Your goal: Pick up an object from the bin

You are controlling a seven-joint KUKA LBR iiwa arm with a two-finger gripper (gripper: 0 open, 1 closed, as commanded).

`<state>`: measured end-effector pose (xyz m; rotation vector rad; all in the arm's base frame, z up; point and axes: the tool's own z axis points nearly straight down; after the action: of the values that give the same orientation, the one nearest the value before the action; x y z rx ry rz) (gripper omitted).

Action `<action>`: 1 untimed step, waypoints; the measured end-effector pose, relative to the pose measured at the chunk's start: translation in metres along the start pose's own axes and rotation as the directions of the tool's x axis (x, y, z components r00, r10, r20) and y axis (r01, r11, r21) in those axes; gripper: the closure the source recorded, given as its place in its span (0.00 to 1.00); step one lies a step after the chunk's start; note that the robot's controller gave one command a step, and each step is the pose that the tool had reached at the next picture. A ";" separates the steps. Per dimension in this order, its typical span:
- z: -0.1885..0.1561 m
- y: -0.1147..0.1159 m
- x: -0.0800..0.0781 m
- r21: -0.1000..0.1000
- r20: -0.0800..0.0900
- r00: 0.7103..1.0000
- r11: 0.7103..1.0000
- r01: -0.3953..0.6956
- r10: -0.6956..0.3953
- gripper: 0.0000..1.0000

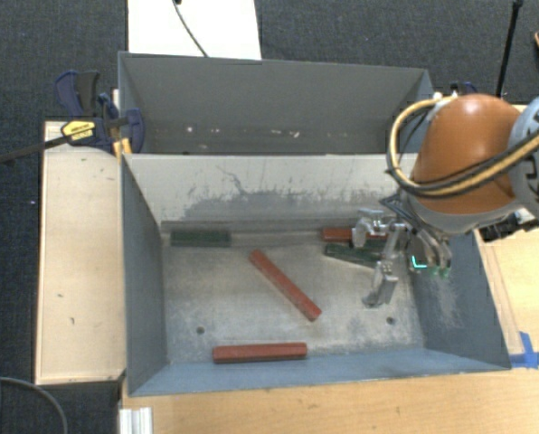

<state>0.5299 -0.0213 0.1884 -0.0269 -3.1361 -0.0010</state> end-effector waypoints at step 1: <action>0.119 0.076 -0.019 -0.002 0.002 0.895 0.895 -0.446 0.446 0.00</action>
Offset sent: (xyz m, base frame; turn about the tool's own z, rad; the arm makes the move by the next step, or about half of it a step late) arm 0.0199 0.0746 -0.1184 0.4641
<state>0.5492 0.0547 0.0689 -0.7453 -3.0490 -0.0017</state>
